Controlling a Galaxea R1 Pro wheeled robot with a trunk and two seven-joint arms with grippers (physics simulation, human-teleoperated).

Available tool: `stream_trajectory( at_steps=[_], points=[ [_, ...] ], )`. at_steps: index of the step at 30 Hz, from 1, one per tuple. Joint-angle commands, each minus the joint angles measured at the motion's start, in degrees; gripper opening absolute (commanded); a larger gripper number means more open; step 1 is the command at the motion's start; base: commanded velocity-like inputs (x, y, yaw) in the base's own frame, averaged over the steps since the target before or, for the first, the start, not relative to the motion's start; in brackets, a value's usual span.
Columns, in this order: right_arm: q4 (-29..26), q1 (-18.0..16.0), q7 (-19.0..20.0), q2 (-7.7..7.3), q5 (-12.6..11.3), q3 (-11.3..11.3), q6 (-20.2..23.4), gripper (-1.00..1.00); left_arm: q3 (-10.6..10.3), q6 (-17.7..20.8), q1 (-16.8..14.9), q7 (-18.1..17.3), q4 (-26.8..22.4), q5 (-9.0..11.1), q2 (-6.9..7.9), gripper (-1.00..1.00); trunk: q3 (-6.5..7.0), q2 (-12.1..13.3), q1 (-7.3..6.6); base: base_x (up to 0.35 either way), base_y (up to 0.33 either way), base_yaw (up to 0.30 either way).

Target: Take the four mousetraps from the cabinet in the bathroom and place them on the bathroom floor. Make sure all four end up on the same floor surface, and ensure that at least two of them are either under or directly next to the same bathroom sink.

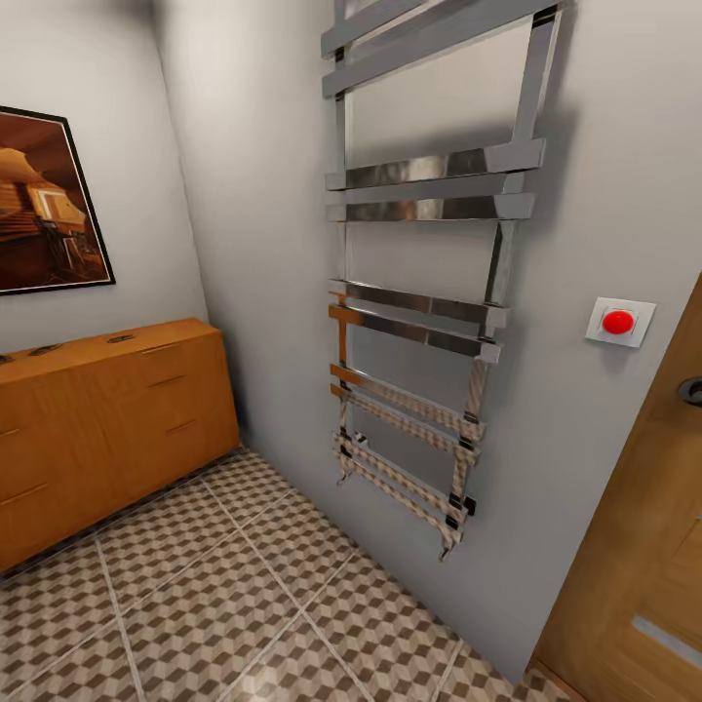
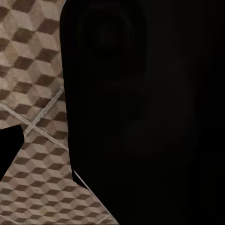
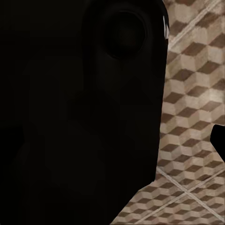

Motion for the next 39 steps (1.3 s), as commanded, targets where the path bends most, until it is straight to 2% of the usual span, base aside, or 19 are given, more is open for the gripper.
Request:
stream_trajectory(
  at_steps=[1, 4, 11, 20, 30, 39],
  points=[
    [0.00, 0.00, 0.00, 0.00, 0.00, 0.00, 0.00, 1.00, 0.00, 0.00, 0.00, 0.00, 0.00, 0.00, 0.00, 1.00, -0.03, -0.03, 0.00, 0.000, 0.000, 0.000],
    [-0.21, 0.06, 0.07, -0.08, -0.07, 0.07, -0.10, 1.00, 0.24, -0.58, 0.13, -0.29, -0.33, -0.11, 0.74, 1.00, -0.03, -0.03, 0.00, 0.000, 0.000, 0.000],
    [-0.44, -0.19, 0.08, -0.22, 0.01, 0.03, 0.02, 1.00, 0.31, -0.79, -0.05, -0.52, -0.53, 0.12, 1.00, 1.00, -0.03, -0.03, 0.00, 0.000, 0.000, 0.000],
    [-0.68, -0.78, -0.04, -0.34, 0.08, 0.07, -0.11, 1.00, 1.65, -1.69, -0.24, -0.76, -0.76, 1.68, 0.75, 1.00, -0.03, -0.03, 0.00, 0.000, 0.000, 0.000],
    [-0.70, -0.86, 0.06, -0.39, 0.09, 0.03, -0.25, 1.00, 2.45, -2.11, -0.26, -0.79, -0.84, 2.39, 0.71, 1.00, -0.03, -0.03, 0.00, 0.000, 0.000, 0.000],
    [-0.70, -0.88, 0.08, -0.36, 0.09, 0.00, -0.31, 1.00, 2.61, -2.22, -0.26, -0.79, -0.87, 2.57, 0.70, 1.00, 1.58, 3.58, -1.98, 0.000, 0.000, 0.000]
  ],
)
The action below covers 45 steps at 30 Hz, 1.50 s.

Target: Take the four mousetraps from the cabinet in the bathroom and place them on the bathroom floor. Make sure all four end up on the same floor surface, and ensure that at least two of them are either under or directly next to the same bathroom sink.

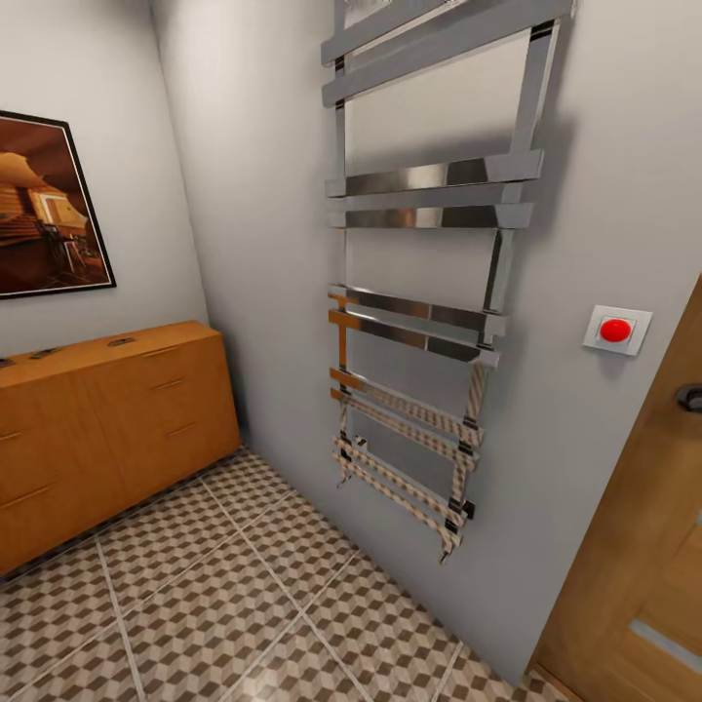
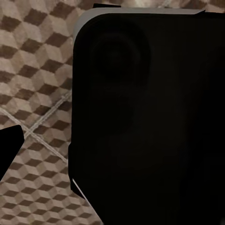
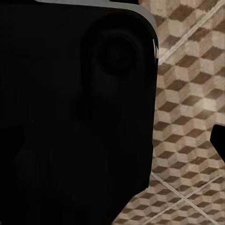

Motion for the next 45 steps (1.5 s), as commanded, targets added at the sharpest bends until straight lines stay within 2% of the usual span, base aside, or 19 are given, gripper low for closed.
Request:
stream_trajectory(
  at_steps=[1, 16, 17, 45],
  points=[
    [0.00, -0.02, 0.01, 0.00, 0.01, 0.00, -0.04, 1.00, 0.23, -0.17, -0.02, -0.07, 0.03, 0.29, 0.00, 1.00, 0.13, 0.38, -0.23, 0.000, 0.000, 0.000],
    [-0.01, -0.03, -0.37, -0.01, 0.14, 0.03, -0.07, 1.00, 0.23, -0.22, -0.02, 0.07, 0.03, 4.69, 0.26, 1.00, 2.82, 6.40, -3.52, 0.000, 0.000, 0.000],
    [-0.03, -0.05, -0.42, -0.02, 0.16, 0.05, -0.07, 1.00, 0.23, -0.22, -0.02, 0.08, 0.03, 8.85, 0.26, 1.00, 3.00, 6.80, -3.74, 0.000, 0.000, 0.054],
    [-0.06, -0.11, -0.60, -0.05, 0.18, 0.08, -0.07, 1.00, 0.24, -0.22, -0.02, 0.44, 0.03, 8.93, 0.22, 1.00, 7.52, 18.03, -9.89, 0.000, 0.000, 0.247]
  ],
)
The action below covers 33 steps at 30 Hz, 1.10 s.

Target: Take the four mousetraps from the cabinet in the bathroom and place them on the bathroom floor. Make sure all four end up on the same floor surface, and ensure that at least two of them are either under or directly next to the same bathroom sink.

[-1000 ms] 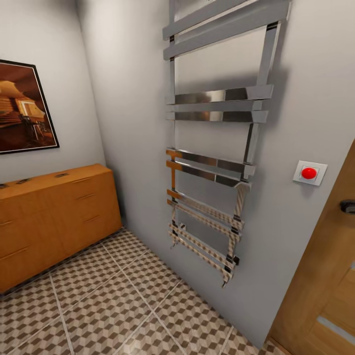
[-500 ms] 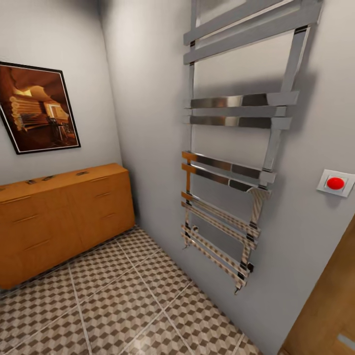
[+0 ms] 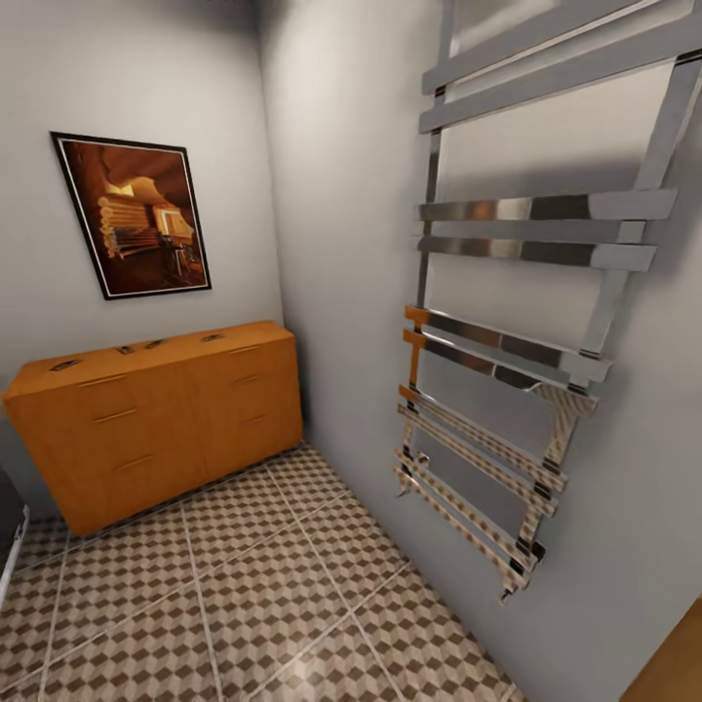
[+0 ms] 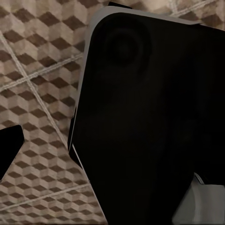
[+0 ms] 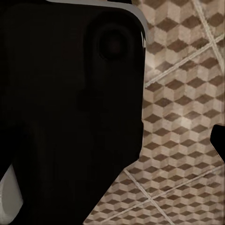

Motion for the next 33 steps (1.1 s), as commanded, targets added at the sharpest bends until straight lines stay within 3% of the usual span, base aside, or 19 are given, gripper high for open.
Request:
stream_trajectory(
  at_steps=[1, 25, 33],
  points=[
    [-0.02, -0.02, -0.05, -0.01, 0.03, 0.01, -0.03, 1.00, 0.21, -0.13, -0.02, 0.00, 0.02, 0.24, -0.01, 1.00, 0.10, 0.37, -0.22, 0.000, 0.000, 0.271],
    [-0.05, -0.08, -0.03, -0.02, 0.03, -0.01, -0.11, 1.00, 0.20, -0.13, -0.02, 0.07, 0.02, 0.29, -0.05, 1.00, 3.90, 10.00, -5.50, 0.000, 0.000, 0.270],
    [-0.05, -0.09, -0.03, -0.02, 0.03, 0.01, -0.12, 1.00, 0.20, -0.13, -0.02, 0.07, 0.02, 0.25, -0.05, 1.00, 5.28, 13.21, -7.25, 0.000, 0.000, 0.112]
  ],
)
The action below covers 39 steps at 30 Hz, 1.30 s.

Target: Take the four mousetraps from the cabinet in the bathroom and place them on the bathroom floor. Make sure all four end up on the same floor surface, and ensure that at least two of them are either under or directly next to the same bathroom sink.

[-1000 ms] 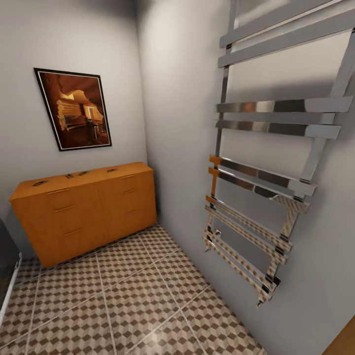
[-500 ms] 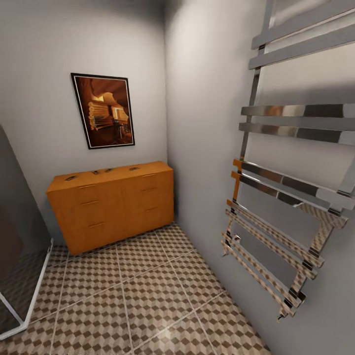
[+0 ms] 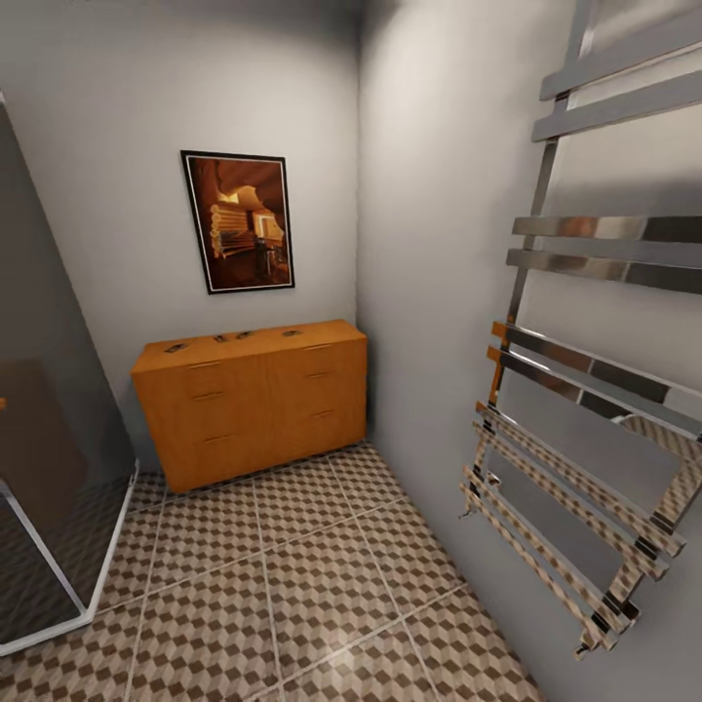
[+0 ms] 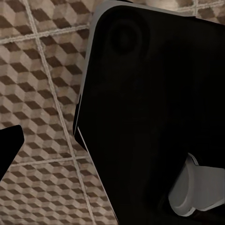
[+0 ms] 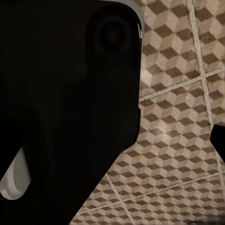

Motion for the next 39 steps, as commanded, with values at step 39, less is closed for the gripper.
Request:
stream_trajectory(
  at_steps=[39],
  points=[
    [0.00, -0.04, -0.02, 0.01, 0.03, 0.01, -0.04, 1.00, 0.26, -0.14, -0.02, -0.02, 0.01, 0.22, 0.00, 1.00, 6.93, 15.60, -8.57, 0.000, 0.000, 0.003]
  ],
)
